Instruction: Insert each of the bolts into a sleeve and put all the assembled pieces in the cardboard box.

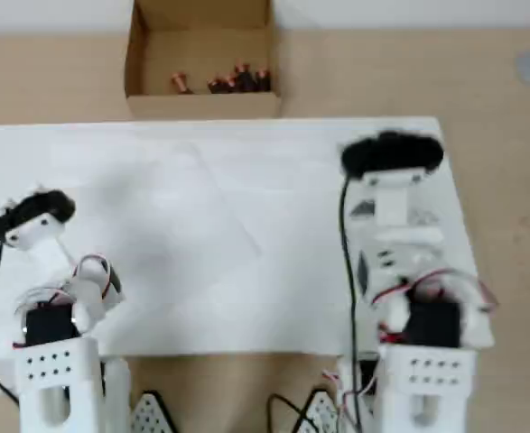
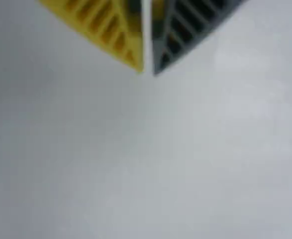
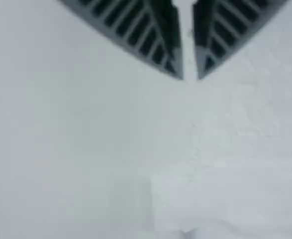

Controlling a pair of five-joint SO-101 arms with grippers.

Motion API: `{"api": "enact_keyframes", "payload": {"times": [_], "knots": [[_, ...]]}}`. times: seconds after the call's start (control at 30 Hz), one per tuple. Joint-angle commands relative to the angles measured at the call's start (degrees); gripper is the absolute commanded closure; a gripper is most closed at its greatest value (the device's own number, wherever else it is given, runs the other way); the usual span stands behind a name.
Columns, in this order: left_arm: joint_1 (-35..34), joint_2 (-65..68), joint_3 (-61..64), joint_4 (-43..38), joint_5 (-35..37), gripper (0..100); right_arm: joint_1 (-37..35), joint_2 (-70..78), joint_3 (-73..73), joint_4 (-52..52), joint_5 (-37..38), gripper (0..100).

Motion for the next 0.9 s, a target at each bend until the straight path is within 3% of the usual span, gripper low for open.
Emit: {"api": "enact_keyframes", "payload": {"times": [0.0, 0.23, 0.43, 0.63, 0.87], "knots": [[-0.4, 0.0, 0.8, -1.1, 0.4, 99, 0.9, -13.2, 14.3, -8.6, 0.3, 98.8], [-0.4, 0.0, 2.8, -1.3, 0.4, 99, 1.1, -37.9, 31.7, -9.1, 0.5, 98.8], [-0.4, 0.0, 9.7, -6.2, 0.4, 99, 1.0, -34.9, 35.8, -11.5, 0.5, 98.8], [-1.0, 0.0, 9.2, -5.2, 0.2, 99, 1.1, -35.6, 35.8, -10.9, 0.5, 98.8], [-1.0, 0.0, 9.1, -5.2, 0.2, 99, 0.9, -36.0, 35.7, 1.1, 0.4, 98.8]]}}
